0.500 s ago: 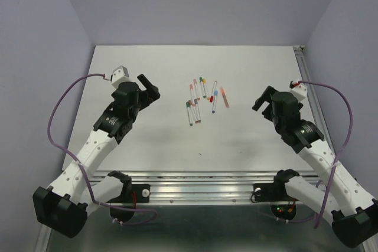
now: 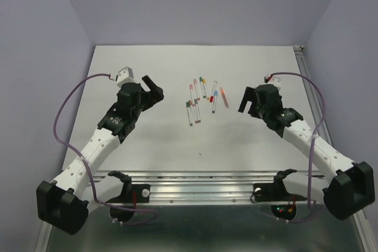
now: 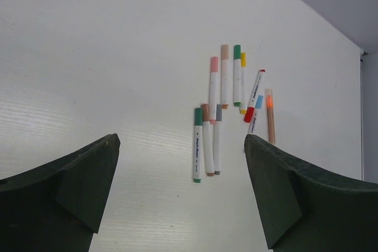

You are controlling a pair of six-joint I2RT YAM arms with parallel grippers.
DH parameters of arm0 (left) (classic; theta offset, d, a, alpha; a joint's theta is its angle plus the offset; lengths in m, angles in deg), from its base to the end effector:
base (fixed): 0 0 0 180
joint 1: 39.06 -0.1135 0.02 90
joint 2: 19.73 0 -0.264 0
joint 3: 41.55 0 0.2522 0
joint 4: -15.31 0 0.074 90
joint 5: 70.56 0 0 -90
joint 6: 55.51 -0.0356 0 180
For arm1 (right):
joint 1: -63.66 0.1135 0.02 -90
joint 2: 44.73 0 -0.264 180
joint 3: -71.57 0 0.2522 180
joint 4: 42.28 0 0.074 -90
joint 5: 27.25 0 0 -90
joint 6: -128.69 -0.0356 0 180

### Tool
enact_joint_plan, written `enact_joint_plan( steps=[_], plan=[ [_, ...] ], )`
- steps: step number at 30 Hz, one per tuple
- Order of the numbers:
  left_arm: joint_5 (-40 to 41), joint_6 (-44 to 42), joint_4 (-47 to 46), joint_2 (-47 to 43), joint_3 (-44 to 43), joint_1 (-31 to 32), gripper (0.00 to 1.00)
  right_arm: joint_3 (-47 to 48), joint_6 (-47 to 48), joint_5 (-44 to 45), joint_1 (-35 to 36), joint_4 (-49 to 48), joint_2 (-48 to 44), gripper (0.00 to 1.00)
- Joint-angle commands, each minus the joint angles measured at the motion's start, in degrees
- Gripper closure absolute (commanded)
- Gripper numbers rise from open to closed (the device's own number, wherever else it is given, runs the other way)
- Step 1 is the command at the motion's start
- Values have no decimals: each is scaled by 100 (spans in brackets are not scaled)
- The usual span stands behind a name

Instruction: Open the pen caps

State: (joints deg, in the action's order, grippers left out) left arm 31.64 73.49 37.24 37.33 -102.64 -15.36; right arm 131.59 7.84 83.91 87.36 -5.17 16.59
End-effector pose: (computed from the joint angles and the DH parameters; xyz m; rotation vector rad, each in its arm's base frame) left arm 0.2150 -0.0862 0.3193 -0.4010 1.8707 -0.5482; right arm 0.2153 0.0805 0.2728 0.3327 2.1660 0.1211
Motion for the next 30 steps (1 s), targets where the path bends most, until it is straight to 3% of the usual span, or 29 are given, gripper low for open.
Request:
enact_joint_plan(
  steps=[1, 12, 15, 19, 26, 30],
  plan=[
    [-192, -191, -482, 86, 189, -41, 1, 700, 685, -833, 38, -419, 712, 0],
    [-579, -429, -728, 552, 216, -68, 1, 2604, 1591, -808, 117, -526, 3525, 0],
    [-649, -464, -755, 613, 259, -76, 1, 3071, 1696, -860, 117, -472, 4289, 4],
    [-650, -490, -772, 622, 295, -76, 1, 3652, 1652, -763, 108, -7, 4853, 19],
    [-632, -525, -772, 640, 312, -94, 1, 3890, 1670, -886, 99, -6, 5372, 31],
    [-641, -525, -764, 640, 312, -94, 1, 3970, 1644, -851, 91, -15, 5574, 32]
  ],
)
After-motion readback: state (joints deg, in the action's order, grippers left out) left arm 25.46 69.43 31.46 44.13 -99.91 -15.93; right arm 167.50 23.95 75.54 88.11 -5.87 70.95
